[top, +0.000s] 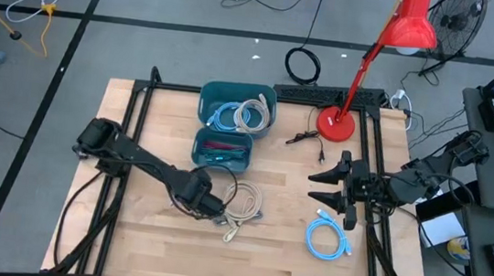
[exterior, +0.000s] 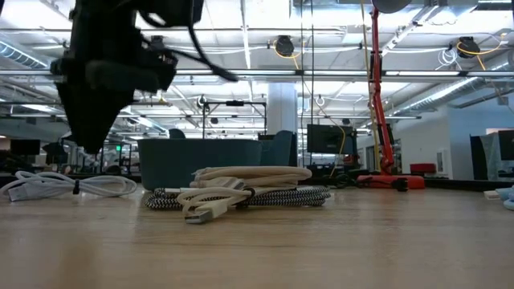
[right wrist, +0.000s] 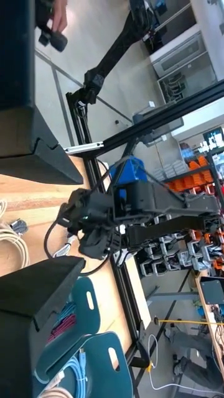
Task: Pick & Place USB Port
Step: Put the white charger cable into the bottom blue bin
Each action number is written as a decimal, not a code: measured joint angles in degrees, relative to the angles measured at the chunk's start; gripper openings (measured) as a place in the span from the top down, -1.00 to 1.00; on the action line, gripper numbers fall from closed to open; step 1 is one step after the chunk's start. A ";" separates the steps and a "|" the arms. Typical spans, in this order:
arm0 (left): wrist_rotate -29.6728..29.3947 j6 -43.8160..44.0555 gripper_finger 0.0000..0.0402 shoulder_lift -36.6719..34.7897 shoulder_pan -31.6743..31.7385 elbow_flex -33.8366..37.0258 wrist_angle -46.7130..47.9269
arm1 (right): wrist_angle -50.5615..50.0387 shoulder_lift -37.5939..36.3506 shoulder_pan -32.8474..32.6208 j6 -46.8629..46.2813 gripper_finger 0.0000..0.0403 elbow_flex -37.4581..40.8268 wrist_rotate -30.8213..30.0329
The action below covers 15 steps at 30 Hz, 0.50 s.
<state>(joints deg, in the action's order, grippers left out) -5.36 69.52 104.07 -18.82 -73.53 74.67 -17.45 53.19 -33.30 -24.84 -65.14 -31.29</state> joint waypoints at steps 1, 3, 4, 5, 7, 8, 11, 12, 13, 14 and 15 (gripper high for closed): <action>-0.26 -0.03 0.07 -0.36 0.25 1.48 -0.53 | 0.00 0.00 0.00 0.00 0.07 0.00 0.00; -0.24 -0.47 0.07 -1.44 1.17 4.18 -1.67 | 0.00 0.00 0.00 0.00 0.07 0.00 0.00; -0.25 -0.73 0.07 -2.01 1.74 5.37 -1.97 | 0.00 0.00 0.00 0.00 0.07 0.00 0.00; -0.42 -1.03 0.07 -2.61 2.24 6.52 -2.33 | 0.00 0.00 0.00 0.00 0.07 0.00 0.00; 0.04 -2.32 0.07 -3.68 3.52 8.50 -4.22 | 0.02 0.00 0.00 0.00 0.07 0.00 0.00; 0.92 -2.98 0.07 -4.41 4.11 9.67 -5.88 | 0.02 0.00 0.00 0.00 0.07 0.00 -0.03; 4.23 -5.80 0.07 -6.26 5.31 12.42 -13.11 | 0.04 0.00 0.00 0.00 0.07 0.00 -0.13; 5.16 -6.25 0.07 -6.60 5.55 13.10 -15.06 | 0.05 0.00 0.00 0.00 0.07 0.00 -0.17; 5.35 -6.77 0.07 -6.73 5.67 13.71 -16.34 | 0.07 0.00 0.00 0.02 0.07 0.00 -0.23; 5.92 -7.09 0.07 -6.84 5.70 14.22 -16.85 | 0.16 0.00 0.00 0.03 0.07 0.00 -0.25; 6.37 -7.55 0.07 -6.96 5.78 14.68 -17.71 | 0.37 0.00 0.00 0.05 0.07 0.00 -0.27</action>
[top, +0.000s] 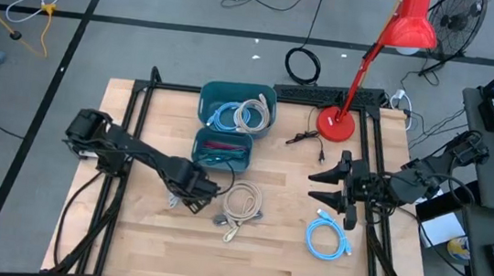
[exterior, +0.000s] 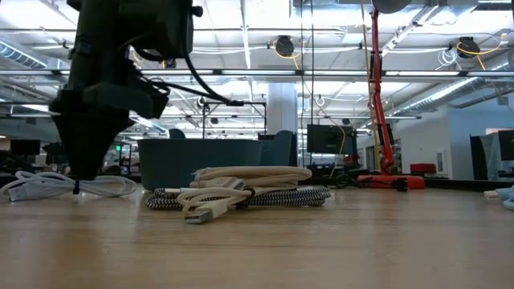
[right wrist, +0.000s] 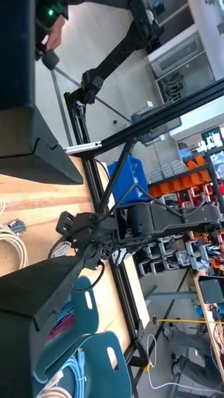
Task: Pick & Place USB Port
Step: Put the white charger cable into the bottom blue bin
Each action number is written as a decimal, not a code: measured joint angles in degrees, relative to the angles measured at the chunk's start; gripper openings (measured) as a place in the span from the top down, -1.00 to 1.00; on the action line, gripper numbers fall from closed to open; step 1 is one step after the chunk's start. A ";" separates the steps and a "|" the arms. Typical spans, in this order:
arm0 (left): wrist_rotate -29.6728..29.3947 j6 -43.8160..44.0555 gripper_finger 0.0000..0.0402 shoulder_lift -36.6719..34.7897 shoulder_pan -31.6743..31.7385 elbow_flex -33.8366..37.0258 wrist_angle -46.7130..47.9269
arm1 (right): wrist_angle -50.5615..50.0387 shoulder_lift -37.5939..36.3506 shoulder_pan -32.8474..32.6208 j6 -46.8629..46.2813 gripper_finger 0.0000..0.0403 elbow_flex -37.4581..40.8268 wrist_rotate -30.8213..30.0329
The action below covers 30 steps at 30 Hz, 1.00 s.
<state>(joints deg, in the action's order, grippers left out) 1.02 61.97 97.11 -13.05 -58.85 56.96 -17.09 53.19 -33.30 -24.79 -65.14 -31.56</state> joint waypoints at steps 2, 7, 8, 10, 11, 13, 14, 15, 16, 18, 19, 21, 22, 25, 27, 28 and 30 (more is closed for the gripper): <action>0.25 -0.06 0.07 -0.06 0.00 0.71 -0.49 | 0.10 0.00 0.00 0.19 0.07 0.00 -0.02; 0.00 -0.17 0.07 0.01 -0.03 2.14 -0.51 | 0.15 0.00 -0.02 0.37 0.07 0.00 -0.10; 0.00 -0.15 0.07 0.01 -0.03 2.53 -0.54 | 0.14 0.00 -0.01 0.39 0.07 0.00 -0.11; 0.75 0.05 0.10 0.01 -0.03 3.66 -1.61 | 0.39 0.00 0.00 0.62 0.07 0.00 -0.15; 1.45 0.30 0.14 0.03 -0.03 4.47 -2.63 | 0.64 0.02 0.00 0.83 0.07 0.00 -0.15; 3.34 1.13 0.27 -0.06 -0.03 6.19 -5.78 | 1.15 0.10 0.00 1.40 0.07 0.00 -0.18; 4.26 1.48 0.37 -0.20 0.01 6.96 -7.22 | 1.48 0.13 0.00 1.65 0.07 0.00 -0.19; 5.01 1.69 0.49 -0.23 0.04 7.51 -8.16 | 1.73 0.14 0.00 1.86 0.07 0.00 -0.19; 5.49 1.93 0.62 -0.22 0.05 7.75 -8.66 | 1.94 0.15 0.00 1.93 0.07 0.00 -0.19; 5.98 2.26 0.85 -0.24 0.05 7.52 -8.63 | 2.06 0.13 0.00 1.92 0.07 0.00 -0.21; 6.00 2.52 0.88 -0.54 0.05 6.99 -8.05 | 2.06 0.13 0.00 1.92 0.07 0.00 -0.19; 5.88 3.01 0.88 -1.37 0.01 5.34 -5.72 | 1.91 0.15 0.00 1.92 0.07 0.00 -0.19; 5.58 2.91 0.88 -2.13 -0.06 3.49 -4.67 | 1.85 0.15 0.00 1.92 0.07 0.00 -0.19; 2.85 1.04 0.88 -4.71 0.60 -2.12 -1.17 | 1.90 0.15 0.00 1.92 0.07 0.00 -0.19; -0.40 -0.52 0.88 -5.46 1.58 -6.62 1.56 | 1.90 0.15 0.00 1.92 0.07 0.00 -0.19; -1.81 -1.55 0.88 -6.00 2.09 -9.07 3.03 | 1.93 0.15 -0.01 1.92 0.07 0.00 -0.19; -5.54 -4.85 0.88 -6.84 3.43 -13.76 5.99 | 1.95 0.17 -0.02 1.92 0.07 0.00 -0.19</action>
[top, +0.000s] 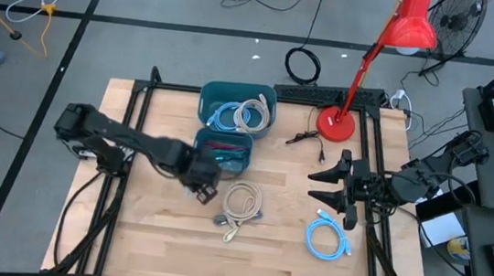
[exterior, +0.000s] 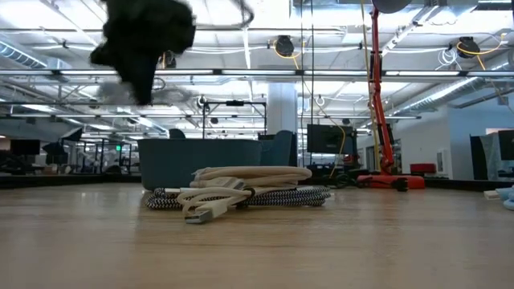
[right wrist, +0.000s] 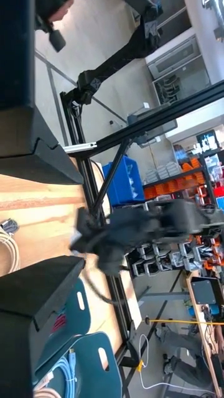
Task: Pick & Place USB Port
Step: Put the white charger cable into the bottom blue bin
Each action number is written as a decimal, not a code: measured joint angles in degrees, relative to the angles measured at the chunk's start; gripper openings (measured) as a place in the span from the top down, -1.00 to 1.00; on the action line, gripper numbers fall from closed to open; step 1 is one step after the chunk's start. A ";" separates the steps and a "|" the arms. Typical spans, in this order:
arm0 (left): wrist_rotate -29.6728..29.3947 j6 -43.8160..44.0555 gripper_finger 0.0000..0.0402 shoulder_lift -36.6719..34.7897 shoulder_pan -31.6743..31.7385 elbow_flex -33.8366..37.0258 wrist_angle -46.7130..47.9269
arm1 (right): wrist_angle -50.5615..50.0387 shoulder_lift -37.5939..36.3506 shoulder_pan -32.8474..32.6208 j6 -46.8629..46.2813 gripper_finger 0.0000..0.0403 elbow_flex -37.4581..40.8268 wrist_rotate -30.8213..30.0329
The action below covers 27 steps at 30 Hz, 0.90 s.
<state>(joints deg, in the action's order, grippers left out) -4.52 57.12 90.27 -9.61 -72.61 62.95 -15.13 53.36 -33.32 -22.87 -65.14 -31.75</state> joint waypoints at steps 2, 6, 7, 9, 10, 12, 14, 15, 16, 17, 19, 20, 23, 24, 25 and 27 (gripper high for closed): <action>-4.23 -4.42 0.88 -0.10 2.49 -4.46 2.56 | 0.19 0.02 0.02 0.01 0.07 0.00 -0.03; -8.21 -17.03 0.88 1.08 10.41 -10.35 3.11 | 0.33 0.26 0.10 0.21 0.07 -0.02 -1.35; -7.85 -20.52 0.88 1.69 12.61 -11.10 3.07 | 0.35 0.33 0.10 0.22 0.07 -0.02 -1.42; -6.21 -29.01 0.88 3.48 16.29 -11.64 2.94 | 0.37 0.35 0.13 0.20 0.07 -0.02 -1.49; -5.57 -33.39 0.88 4.51 17.78 -11.64 2.94 | 0.42 0.35 0.13 0.16 0.07 -0.02 -1.49; -3.95 -41.06 0.88 6.25 19.96 -11.64 3.29 | 0.60 0.35 0.13 0.10 0.07 -0.02 -1.49; -1.97 -46.98 0.88 7.88 21.28 -11.66 3.35 | 0.63 0.35 0.13 -0.36 0.07 -0.02 -1.49; -1.22 -49.79 0.88 8.72 21.62 -11.66 3.35 | 0.63 0.35 0.13 -0.57 0.07 -0.02 -1.49; -0.60 -52.36 0.88 9.57 21.80 -11.66 3.31 | 0.61 0.35 0.13 -0.92 0.07 -0.02 -1.49; -0.07 -54.80 0.88 10.43 21.80 -11.66 3.23 | 0.59 0.35 0.13 -1.28 0.07 -0.02 -1.49; 0.06 -58.36 0.88 11.82 21.32 -11.66 3.12 | 0.54 0.35 0.13 -1.78 0.07 -0.02 -1.49; 0.10 -59.51 0.88 12.51 21.00 -11.68 2.97 | 0.53 0.35 0.13 -1.92 0.07 -0.02 -1.49; 0.62 -60.86 0.88 14.76 19.86 -11.70 2.86 | 0.50 0.35 0.13 -2.08 0.07 -0.02 -1.49; 1.07 -61.13 0.88 15.53 19.44 -11.70 2.78 | 0.50 0.35 0.13 -2.33 0.07 -0.02 -1.49; 1.47 -61.41 0.88 16.29 19.01 -11.70 2.77 | 0.50 0.35 0.13 -2.51 0.07 -0.02 -1.49; 1.53 -61.72 0.88 17.81 18.14 -11.70 2.78 | 0.48 0.35 0.13 -2.60 0.07 -0.02 -1.49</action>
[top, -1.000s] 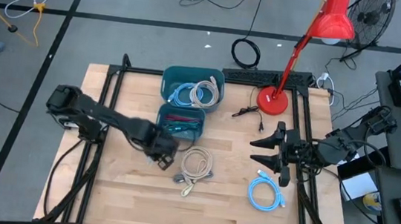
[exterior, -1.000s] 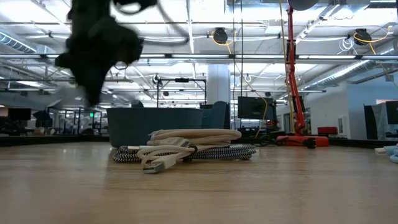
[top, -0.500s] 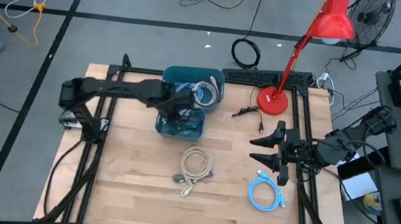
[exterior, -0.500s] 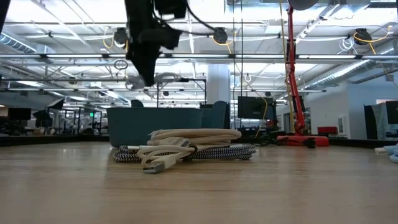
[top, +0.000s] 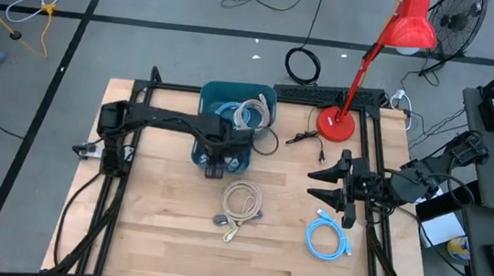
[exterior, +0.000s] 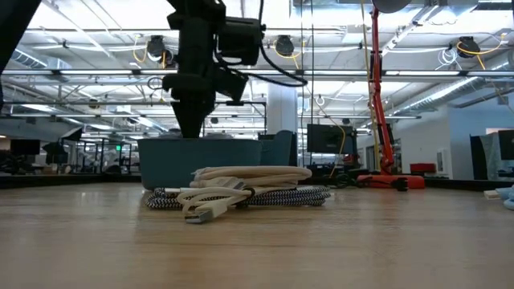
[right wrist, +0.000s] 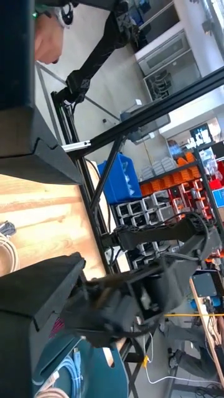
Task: Pick & Place USB Port
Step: Put the white charger cable into the bottom blue bin, then put the blue HDMI cable into the top blue bin
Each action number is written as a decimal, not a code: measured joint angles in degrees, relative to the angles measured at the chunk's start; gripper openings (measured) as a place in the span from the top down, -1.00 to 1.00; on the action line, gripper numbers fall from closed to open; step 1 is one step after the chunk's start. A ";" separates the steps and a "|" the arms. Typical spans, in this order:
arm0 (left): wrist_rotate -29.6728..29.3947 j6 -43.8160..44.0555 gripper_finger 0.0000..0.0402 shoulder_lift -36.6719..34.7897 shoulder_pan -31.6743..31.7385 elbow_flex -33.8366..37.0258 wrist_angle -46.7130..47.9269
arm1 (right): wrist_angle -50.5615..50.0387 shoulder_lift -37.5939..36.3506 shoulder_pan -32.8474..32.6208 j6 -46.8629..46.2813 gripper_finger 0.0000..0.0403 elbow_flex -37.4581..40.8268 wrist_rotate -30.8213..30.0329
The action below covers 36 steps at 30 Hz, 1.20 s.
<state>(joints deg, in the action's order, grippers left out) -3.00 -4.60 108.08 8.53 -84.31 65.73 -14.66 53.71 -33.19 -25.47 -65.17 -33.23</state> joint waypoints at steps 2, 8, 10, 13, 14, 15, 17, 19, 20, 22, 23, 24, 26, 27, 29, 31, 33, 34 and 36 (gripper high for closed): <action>-0.07 -0.76 0.88 1.23 -0.77 0.00 -0.01 | 0.00 0.00 0.00 -0.02 0.07 0.00 0.00; -4.44 1.86 0.78 3.18 -2.08 0.00 0.28 | -0.18 0.00 0.00 -0.80 0.07 0.00 0.01; -4.77 2.97 0.63 3.18 -2.22 0.00 0.37 | -0.22 0.00 -0.02 -0.87 0.07 0.00 0.10; -4.68 3.66 0.42 3.12 -2.29 0.00 0.31 | -0.24 0.00 -0.02 -0.87 0.07 0.00 0.17; -4.68 3.89 0.37 3.02 -2.29 0.00 0.31 | -0.22 0.00 -0.02 -0.85 0.07 0.00 0.17; -4.62 4.32 0.32 2.94 -2.29 0.00 0.27 | -0.22 0.00 -0.02 -0.87 0.07 0.00 0.19; -4.60 5.20 0.24 2.83 -2.31 -0.06 0.41 | -0.22 0.00 -0.02 -0.85 0.07 0.00 0.20; -4.77 6.46 0.19 2.69 -2.30 -0.56 1.26 | -0.22 0.00 -0.02 -0.85 0.07 0.00 0.20; -4.82 6.98 0.17 2.60 -2.29 -1.21 1.69 | -0.22 0.00 -0.02 -0.85 0.07 0.00 0.20; -5.68 7.76 0.16 2.53 -2.29 -3.30 2.77 | -0.22 0.00 -0.02 -0.79 0.07 0.00 0.20; -6.38 7.90 0.15 2.53 -2.31 -4.79 3.56 | -0.22 0.00 -0.02 -0.77 0.07 0.00 0.20; -7.15 8.06 0.15 2.55 -2.31 -6.52 4.63 | -0.22 0.00 -0.02 -0.75 0.07 0.00 0.20; -7.88 8.17 0.15 2.54 -2.31 -10.68 6.27 | -0.22 0.00 -0.02 -0.69 0.07 0.00 0.20; -8.00 8.47 0.15 2.49 -2.31 -13.05 6.79 | -0.22 0.00 -0.02 -0.68 0.07 0.00 0.20; -7.78 10.50 0.15 2.49 -2.30 -17.75 7.19 | -0.22 0.00 -0.02 -0.68 0.07 0.00 0.22; -5.32 14.12 0.14 2.49 -2.49 -22.37 7.14 | -0.28 0.00 -0.02 -0.68 0.07 0.00 0.22; -2.02 19.41 0.14 2.42 -3.12 -26.25 5.83 | -0.43 0.00 -0.02 -0.71 0.07 0.01 0.22; -0.05 22.27 0.14 2.42 -3.62 -27.55 4.64 | -0.53 0.00 -0.02 -0.85 0.07 0.00 0.22; 3.54 26.97 0.14 2.42 -5.31 -29.34 0.71 | -0.77 0.00 -0.02 -1.23 0.07 0.00 0.25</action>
<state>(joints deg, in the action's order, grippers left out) 0.55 22.37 110.50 3.22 -113.66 66.45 -15.42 53.71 -33.21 -26.71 -65.17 -32.98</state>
